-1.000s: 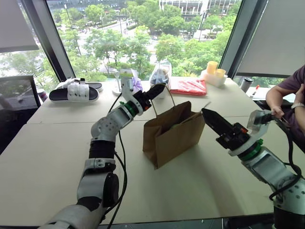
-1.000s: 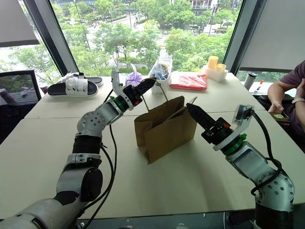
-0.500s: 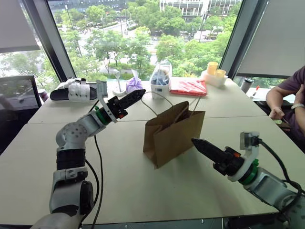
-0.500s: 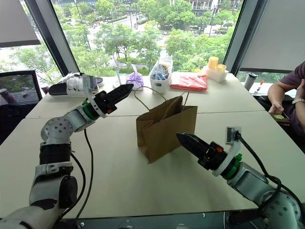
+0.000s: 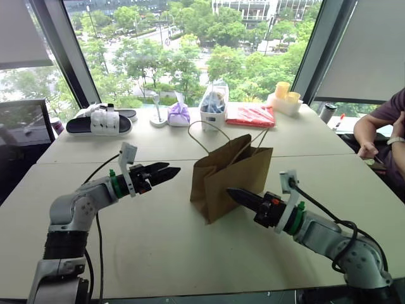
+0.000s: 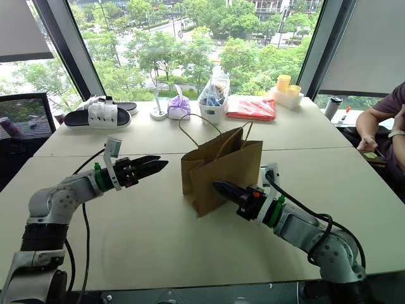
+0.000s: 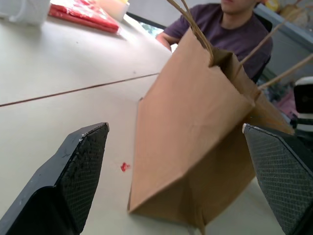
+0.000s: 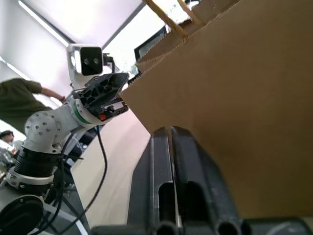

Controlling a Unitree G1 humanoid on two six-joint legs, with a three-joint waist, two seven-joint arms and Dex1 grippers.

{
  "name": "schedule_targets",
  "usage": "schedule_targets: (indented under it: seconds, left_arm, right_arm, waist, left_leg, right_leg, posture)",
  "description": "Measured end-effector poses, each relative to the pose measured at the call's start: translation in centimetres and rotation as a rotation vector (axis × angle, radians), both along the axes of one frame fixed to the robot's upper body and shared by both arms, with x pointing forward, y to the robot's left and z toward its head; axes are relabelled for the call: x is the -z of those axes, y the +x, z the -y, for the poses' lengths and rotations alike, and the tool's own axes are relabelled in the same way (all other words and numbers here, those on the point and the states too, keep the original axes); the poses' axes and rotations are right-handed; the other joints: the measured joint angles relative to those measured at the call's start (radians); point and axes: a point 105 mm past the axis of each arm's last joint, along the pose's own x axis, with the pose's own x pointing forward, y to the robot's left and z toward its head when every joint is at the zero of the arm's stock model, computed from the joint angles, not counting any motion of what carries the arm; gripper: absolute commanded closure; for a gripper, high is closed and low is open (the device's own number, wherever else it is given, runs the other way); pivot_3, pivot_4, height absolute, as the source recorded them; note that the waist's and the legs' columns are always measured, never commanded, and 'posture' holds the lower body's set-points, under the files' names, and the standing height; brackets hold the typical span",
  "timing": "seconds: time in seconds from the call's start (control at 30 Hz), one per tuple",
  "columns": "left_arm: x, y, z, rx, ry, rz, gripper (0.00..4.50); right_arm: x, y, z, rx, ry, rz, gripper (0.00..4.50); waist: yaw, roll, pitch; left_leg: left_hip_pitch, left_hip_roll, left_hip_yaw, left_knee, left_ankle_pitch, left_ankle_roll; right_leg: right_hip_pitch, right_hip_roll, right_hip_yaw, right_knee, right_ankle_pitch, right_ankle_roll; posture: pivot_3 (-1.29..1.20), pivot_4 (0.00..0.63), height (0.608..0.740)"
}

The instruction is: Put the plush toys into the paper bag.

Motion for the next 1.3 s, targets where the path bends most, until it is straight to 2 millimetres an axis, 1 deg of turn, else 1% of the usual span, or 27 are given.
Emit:
schedule_targets:
  seconds: [0.1,0.17,0.23,0.33,0.53,0.67,0.8,0.87,0.9,0.97,1.0,1.03,1.13,1.17,1.3]
  left_arm:
    - [-0.5,-0.3,1.7,0.028,0.073,0.117,0.00]
    - [-0.1,-0.7,3.3,0.076,0.130,0.177,0.00]
    - [0.2,-1.1,4.1,0.125,0.155,0.198,0.00]
    - [0.5,-1.5,4.8,0.163,0.177,0.220,0.00]
    - [1.1,-1.8,7.1,0.201,0.169,0.233,0.00]
    - [1.9,-1.4,8.1,0.191,0.227,0.261,0.00]
    - [2.2,-0.7,8.6,0.163,0.232,0.262,0.00]
    - [2.4,-0.1,8.9,0.141,0.237,0.268,0.51]
    - [2.5,0.1,9.0,0.136,0.244,0.268,0.85]
    - [2.8,0.3,9.1,0.133,0.246,0.263,1.83]
    - [2.9,0.3,9.1,0.131,0.247,0.263,2.41]
    - [2.9,0.4,9.2,0.129,0.247,0.264,2.83]
    - [3.0,0.6,9.3,0.127,0.245,0.272,4.31]
    - [3.0,0.6,9.3,0.125,0.245,0.274,4.42]
    - [2.5,0.8,9.6,0.133,0.240,0.299,4.42]
  right_arm:
    - [0.5,0.9,-0.2,0.002,-0.042,-0.009,4.46]
    - [0.6,1.6,0.0,0.016,-0.063,-0.009,4.46]
    - [0.7,1.9,0.1,0.016,-0.070,-0.014,4.46]
    - [0.9,2.0,0.3,0.018,-0.080,-0.019,4.46]
    - [0.8,2.6,-0.1,0.026,-0.084,-0.005,4.46]
    - [1.1,2.9,-0.1,0.044,-0.090,-0.005,4.46]
    - [0.7,2.8,0.0,0.047,-0.075,0.003,4.46]
    - [-0.1,2.4,0.1,0.039,-0.055,0.023,4.50]
    - [-0.6,2.2,0.1,0.034,-0.047,0.037,4.50]
    - [-1.2,1.9,0.4,0.033,-0.024,0.050,4.50]
    - [-1.6,1.7,0.6,0.034,-0.007,0.055,4.50]
    - [-1.9,1.5,0.7,0.032,0.004,0.060,4.50]
    - [-2.7,0.7,1.0,0.018,0.047,0.070,4.50]
    - [-3.0,0.5,1.1,0.015,0.054,0.073,4.50]
    - [-3.6,-0.3,2.2,0.023,0.087,0.076,4.50]
  waist:
    - [0.003,0.000,0.000]
    - [0.006,0.000,0.000]
    - [0.006,0.000,0.000]
    - [0.005,0.000,0.000]
    - [0.005,0.000,0.000]
    - [0.005,0.000,0.000]
    - [0.005,0.000,0.000]
    - [0.007,0.000,0.000]
    - [0.007,0.000,0.000]
    - [0.007,0.000,0.000]
    - [0.007,0.000,0.000]
    - [0.006,0.000,0.000]
    - [0.007,0.000,0.000]
    - [0.007,0.000,0.000]
    - [0.009,0.000,0.000]
  left_leg:
    - [0.000,0.000,0.001,0.000,0.000,0.000]
    - [0.000,0.000,0.002,0.000,0.000,0.000]
    - [0.000,0.000,0.002,-0.001,0.000,0.000]
    - [0.000,0.000,0.002,-0.002,0.000,0.000]
    - [0.000,0.000,0.002,-0.001,0.000,0.000]
    - [0.000,0.000,0.002,-0.001,0.000,0.000]
    - [0.000,0.000,0.002,-0.001,0.000,0.000]
    - [0.000,0.000,0.002,0.000,0.000,0.000]
    - [0.000,0.000,0.002,0.000,0.000,0.000]
    - [0.000,0.000,0.002,0.000,0.000,0.000]
    - [0.000,0.000,0.002,0.000,0.000,0.000]
    - [0.000,0.000,0.002,-0.001,0.000,0.000]
    - [0.000,0.000,0.002,0.000,0.000,0.000]
    - [0.000,0.000,0.002,0.000,0.000,0.000]
    - [0.000,0.000,0.002,0.000,0.000,0.000]
  right_leg:
    - [0.000,0.000,0.001,-0.001,0.000,-0.001]
    - [0.000,0.000,0.001,-0.001,0.001,-0.001]
    - [-0.001,0.000,0.001,-0.001,0.000,-0.001]
    - [-0.001,0.000,0.001,-0.001,0.000,-0.001]
    - [-0.001,0.000,0.001,0.000,0.001,-0.001]
    - [-0.001,0.000,0.001,-0.001,0.001,0.000]
    - [-0.001,0.000,0.001,0.000,0.001,0.000]
    - [-0.001,0.000,0.001,0.000,0.001,0.000]
    - [-0.001,0.000,0.001,0.000,0.001,0.000]
    - [0.000,0.000,0.001,0.000,0.001,0.000]
    - [-0.001,0.000,0.001,0.000,0.001,0.000]
    - [-0.001,0.000,0.001,0.000,0.001,0.000]
    - [-0.001,0.001,0.001,0.000,0.001,0.000]
    - [0.000,0.000,0.001,0.000,0.001,0.000]
    - [0.000,0.000,0.001,0.000,0.001,0.000]
  posture:
    - [0.00,0.150,0.740]
    - [0.00,0.150,0.740]
    - [0.00,0.150,0.740]
    - [0.00,0.150,0.740]
    - [0.00,0.150,0.740]
    - [0.00,0.150,0.740]
    - [0.00,0.150,0.740]
    - [0.00,0.150,0.740]
    - [0.00,0.150,0.740]
    - [0.00,0.150,0.740]
    - [0.00,0.150,0.740]
    - [0.00,0.150,0.740]
    - [0.00,0.150,0.740]
    - [0.00,0.150,0.740]
    - [0.00,0.150,0.740]
